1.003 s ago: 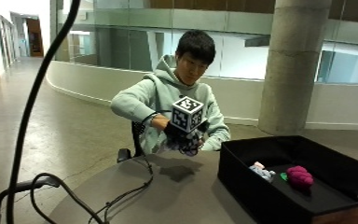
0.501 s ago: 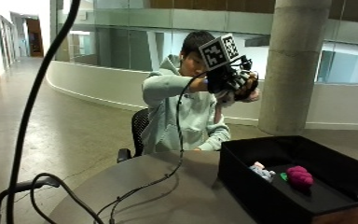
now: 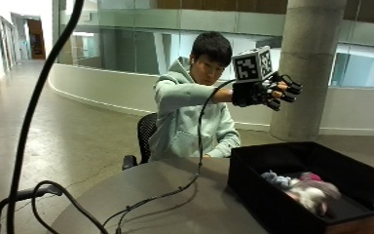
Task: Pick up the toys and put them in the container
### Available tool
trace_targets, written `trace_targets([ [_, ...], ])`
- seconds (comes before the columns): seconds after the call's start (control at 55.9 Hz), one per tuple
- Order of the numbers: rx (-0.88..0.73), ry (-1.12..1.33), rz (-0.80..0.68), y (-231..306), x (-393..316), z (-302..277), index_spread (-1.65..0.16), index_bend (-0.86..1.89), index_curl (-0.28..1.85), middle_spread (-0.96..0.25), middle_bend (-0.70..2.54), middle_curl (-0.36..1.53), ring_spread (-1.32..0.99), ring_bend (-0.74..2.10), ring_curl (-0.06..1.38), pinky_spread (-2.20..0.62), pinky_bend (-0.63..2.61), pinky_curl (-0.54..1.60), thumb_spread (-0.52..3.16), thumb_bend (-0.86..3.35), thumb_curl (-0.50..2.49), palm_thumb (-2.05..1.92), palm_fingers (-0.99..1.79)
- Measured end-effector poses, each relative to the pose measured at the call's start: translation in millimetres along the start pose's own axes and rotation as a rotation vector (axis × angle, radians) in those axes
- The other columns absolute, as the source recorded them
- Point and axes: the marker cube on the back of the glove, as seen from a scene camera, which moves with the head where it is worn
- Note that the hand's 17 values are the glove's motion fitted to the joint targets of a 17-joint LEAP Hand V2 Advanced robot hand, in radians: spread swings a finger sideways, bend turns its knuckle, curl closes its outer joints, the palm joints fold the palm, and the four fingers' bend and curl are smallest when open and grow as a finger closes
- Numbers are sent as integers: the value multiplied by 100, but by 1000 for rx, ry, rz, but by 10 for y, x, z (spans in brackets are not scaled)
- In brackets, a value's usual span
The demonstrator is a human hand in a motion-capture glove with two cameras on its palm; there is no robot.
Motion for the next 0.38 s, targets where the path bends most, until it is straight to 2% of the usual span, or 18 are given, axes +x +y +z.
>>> trace_targets([
  [0.197, 48, 93, -33, 257, 243, -387, -18, 16, 20, 1, 12, 43, -4, 32, 27, 2, 96, 38, 125, -2, 56, 12, -21],
  [0.376, 91, 95, 25, 631, 330, -626, -18, 18, 25, 1, 11, 36, -2, 29, 27, 4, 88, 35, 131, -1, 48, 14, -14],
])
